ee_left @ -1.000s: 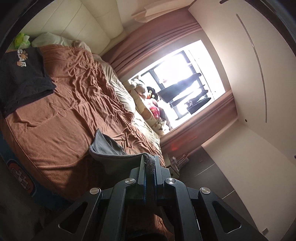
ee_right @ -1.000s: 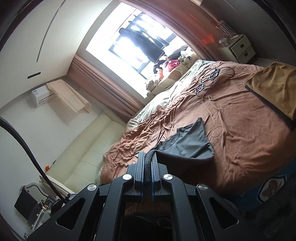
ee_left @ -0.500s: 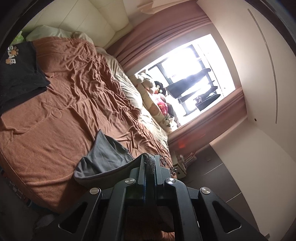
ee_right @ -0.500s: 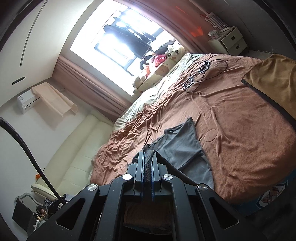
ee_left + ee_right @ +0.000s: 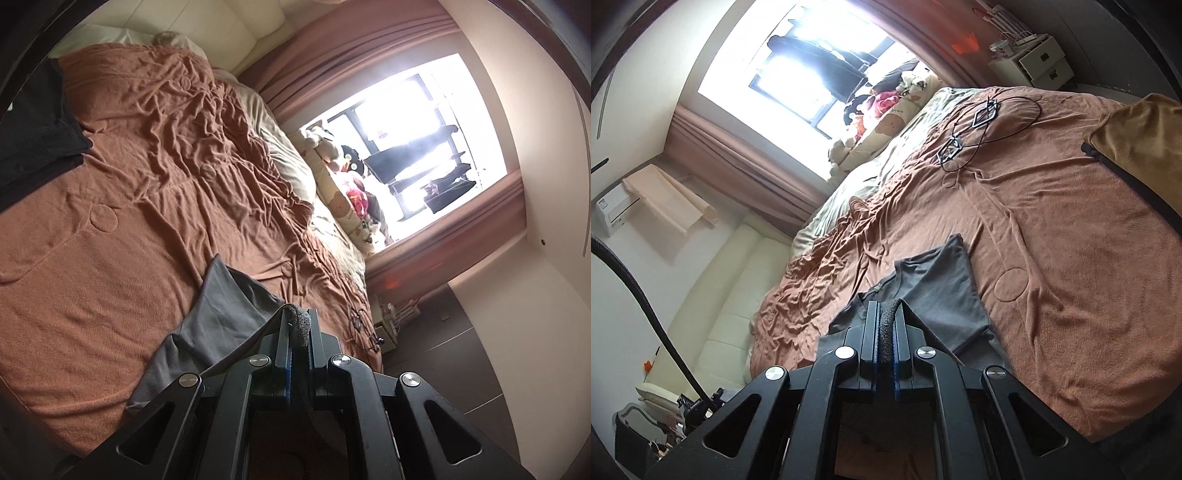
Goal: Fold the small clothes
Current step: 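Lower the folded shirt onto the blanket with both tools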
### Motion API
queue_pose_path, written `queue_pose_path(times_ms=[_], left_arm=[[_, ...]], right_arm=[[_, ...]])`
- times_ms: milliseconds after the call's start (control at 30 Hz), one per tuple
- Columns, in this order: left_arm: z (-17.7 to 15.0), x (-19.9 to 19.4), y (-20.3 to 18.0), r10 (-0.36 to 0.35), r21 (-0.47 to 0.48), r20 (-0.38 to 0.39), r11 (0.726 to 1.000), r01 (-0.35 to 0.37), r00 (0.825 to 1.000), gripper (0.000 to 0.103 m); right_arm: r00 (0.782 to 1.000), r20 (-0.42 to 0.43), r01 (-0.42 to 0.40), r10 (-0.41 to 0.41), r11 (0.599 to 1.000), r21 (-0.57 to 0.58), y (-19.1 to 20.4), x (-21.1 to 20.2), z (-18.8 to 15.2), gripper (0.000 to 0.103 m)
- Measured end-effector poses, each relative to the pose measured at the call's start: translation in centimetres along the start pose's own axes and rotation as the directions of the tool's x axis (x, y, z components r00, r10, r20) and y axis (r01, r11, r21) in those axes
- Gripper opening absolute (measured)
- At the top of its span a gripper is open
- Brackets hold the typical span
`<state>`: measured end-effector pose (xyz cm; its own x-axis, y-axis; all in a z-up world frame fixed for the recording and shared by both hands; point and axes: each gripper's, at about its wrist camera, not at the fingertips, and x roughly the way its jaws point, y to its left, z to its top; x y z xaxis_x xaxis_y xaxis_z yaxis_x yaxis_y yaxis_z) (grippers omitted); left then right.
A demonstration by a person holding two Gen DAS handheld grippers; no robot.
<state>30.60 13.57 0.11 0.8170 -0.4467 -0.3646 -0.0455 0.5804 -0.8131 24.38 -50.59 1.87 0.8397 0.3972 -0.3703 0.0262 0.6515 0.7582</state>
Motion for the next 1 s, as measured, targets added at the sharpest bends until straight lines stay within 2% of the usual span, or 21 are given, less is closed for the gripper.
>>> queue_pose_path(times_ms=[300, 633, 833, 1000], left_arm=[[1.9, 7.1, 2.4, 0.097, -0.019, -0.062, 0.995, -0.099, 0.993, 0.005], [2.9, 15.0, 5.9, 0.195, -0.039, -0.146, 0.979, -0.203, 0.970, 0.005], [4.7, 18.3, 4.9, 0.215, -0.003, -0.148, 0.976, -0.217, 0.965, 0.005], [6.2, 21.6, 4.8, 0.256, 0.030, -0.163, 0.967, -0.255, 0.953, 0.006]], right_arm=[[0.994, -0.077, 0.085, -0.083, 0.996, 0.025, -1.0, 5.9, 2.2, 0.002], [0.977, -0.150, 0.164, -0.151, 0.983, 0.078, -3.1, 12.4, 4.1, 0.002], [0.974, -0.161, 0.177, -0.161, 0.980, 0.091, -3.2, 15.3, 5.7, 0.002], [0.968, -0.172, 0.201, -0.183, 0.975, 0.092, -3.3, 17.8, 6.7, 0.002]])
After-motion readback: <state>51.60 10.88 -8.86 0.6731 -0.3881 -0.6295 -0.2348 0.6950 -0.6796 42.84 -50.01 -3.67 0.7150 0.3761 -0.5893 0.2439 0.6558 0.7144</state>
